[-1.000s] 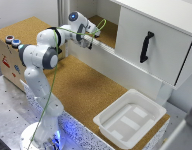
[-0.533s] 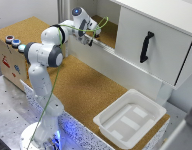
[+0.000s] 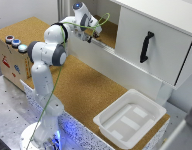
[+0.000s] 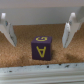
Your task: Pick up the purple block
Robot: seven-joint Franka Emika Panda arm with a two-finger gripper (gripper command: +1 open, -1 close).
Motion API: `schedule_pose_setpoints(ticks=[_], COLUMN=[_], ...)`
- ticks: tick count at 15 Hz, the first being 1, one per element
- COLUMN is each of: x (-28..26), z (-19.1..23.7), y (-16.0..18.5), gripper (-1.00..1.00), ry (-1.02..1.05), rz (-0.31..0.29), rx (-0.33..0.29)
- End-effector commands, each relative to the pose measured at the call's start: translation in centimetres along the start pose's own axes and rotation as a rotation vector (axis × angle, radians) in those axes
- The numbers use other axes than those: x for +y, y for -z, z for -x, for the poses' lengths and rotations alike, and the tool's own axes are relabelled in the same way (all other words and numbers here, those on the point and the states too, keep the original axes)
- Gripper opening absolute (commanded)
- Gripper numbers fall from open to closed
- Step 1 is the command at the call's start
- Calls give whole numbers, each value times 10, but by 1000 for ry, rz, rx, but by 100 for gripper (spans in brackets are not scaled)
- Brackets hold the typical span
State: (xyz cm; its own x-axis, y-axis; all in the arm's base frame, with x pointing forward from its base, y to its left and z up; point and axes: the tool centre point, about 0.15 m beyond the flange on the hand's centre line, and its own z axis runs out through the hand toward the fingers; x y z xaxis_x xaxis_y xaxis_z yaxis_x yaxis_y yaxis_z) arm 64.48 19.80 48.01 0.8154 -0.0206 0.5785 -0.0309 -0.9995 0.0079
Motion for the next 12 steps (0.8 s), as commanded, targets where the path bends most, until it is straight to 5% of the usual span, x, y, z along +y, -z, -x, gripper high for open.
schedule_pose_setpoints(ticks=[1,5,6,12], x=[-11,-1,2,6], z=[-18,-20,-20,-23], y=[-22,-33,-36,-34], gripper=[100,100,-100,-100], ry=[-14,-25,-40,-33], rz=[155,149,145,148], rx=[-67,-81,-91,-58])
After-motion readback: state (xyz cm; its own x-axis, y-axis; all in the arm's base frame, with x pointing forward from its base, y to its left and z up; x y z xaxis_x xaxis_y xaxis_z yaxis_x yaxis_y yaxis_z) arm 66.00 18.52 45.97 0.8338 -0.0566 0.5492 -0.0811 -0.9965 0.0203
